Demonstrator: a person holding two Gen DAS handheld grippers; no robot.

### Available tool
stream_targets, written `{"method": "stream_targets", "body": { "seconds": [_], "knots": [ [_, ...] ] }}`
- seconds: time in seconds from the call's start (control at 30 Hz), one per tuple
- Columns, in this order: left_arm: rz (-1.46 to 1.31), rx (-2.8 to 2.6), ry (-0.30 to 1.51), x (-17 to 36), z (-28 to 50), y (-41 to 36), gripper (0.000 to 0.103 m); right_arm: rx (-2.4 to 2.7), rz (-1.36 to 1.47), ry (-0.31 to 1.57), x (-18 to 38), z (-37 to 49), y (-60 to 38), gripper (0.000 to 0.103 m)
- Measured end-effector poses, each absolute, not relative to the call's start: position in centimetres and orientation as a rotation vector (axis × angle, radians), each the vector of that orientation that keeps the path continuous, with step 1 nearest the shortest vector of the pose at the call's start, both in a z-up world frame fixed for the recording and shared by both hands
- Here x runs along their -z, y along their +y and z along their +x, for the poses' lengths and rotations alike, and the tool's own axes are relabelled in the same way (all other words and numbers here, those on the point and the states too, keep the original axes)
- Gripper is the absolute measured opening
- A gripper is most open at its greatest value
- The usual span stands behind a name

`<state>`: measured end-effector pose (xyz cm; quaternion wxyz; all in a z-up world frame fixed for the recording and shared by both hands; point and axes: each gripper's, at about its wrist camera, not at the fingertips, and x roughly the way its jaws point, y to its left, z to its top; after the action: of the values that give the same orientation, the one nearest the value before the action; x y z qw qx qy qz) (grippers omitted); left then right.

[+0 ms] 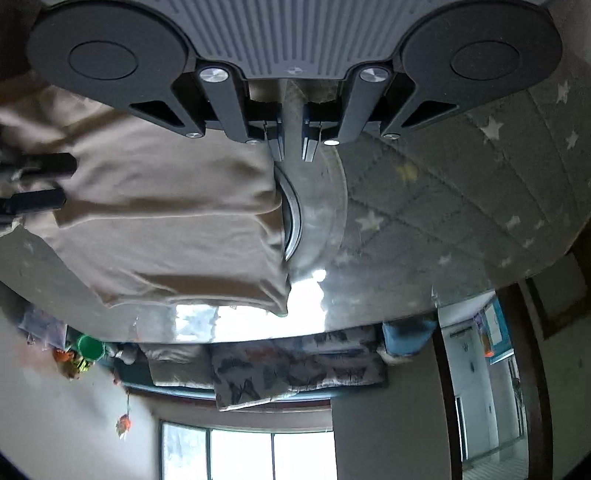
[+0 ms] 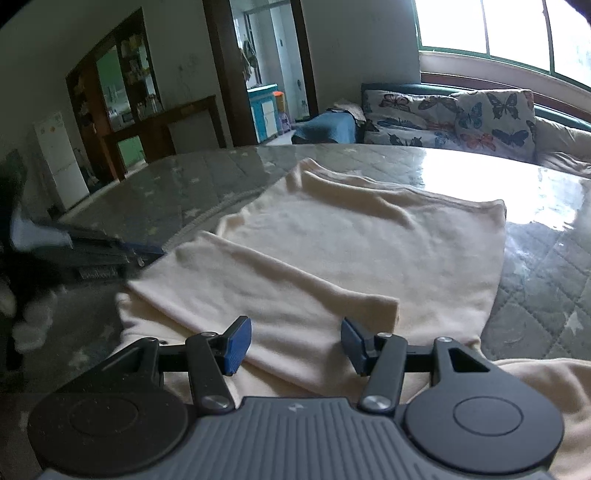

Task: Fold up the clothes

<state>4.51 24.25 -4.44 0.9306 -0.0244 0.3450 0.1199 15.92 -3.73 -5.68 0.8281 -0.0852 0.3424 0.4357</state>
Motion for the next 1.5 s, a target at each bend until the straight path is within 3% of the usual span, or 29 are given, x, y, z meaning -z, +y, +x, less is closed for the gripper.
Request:
{"method": "stream_targets", "body": {
  "seconds": [0.23, 0.67, 0.83, 0.93, 0.97, 1.0, 1.03, 1.2, 1.5],
  "knots": [
    [-0.015, -0.236, 0.676, 3.2, 3.2, 23.3, 0.012, -0.914, -0.163, 0.695, 4.8, 14.9, -5.8, 0.055],
    [-0.003, -0.106, 0.652, 1.8, 3.5, 19.6, 0.014, -0.233, 0.039, 0.634, 4.1, 17.0, -24.1, 0.054],
    [0.033, -0.037, 0.649, 1.9, 3.7, 17.0, 0.021, -0.115, 0.159, 0.689, 5.4, 19.1, -27.6, 0.052],
    [0.052, -0.022, 0.661, 2.3, 3.9, 16.0, 0.022, -0.138, 0.167, 0.704, 5.9, 19.6, -27.4, 0.043],
    [0.051, -0.020, 0.667, 2.5, 3.9, 15.9, 0.022, -0.138, 0.164, 0.702, 5.9, 19.6, -27.2, 0.034],
    [0.050, -0.019, 0.673, 2.6, 3.9, 15.8, 0.022, -0.137, 0.169, 0.700, 6.0, 19.7, -27.2, 0.015],
    [0.050, -0.018, 0.677, 2.7, 4.0, 15.8, 0.022, -0.142, 0.187, 0.701, 6.1, 19.7, -27.2, 0.011],
    [0.046, -0.019, 0.676, 2.8, 3.9, 15.8, 0.024, -0.189, 0.282, 0.662, 5.0, 19.2, -27.3, 0.008],
    [0.016, -0.006, 0.676, 3.3, 3.5, 15.9, 0.025, -0.550, 0.344, 0.522, -2.3, 16.7, -20.2, 0.008]
  ]
}}
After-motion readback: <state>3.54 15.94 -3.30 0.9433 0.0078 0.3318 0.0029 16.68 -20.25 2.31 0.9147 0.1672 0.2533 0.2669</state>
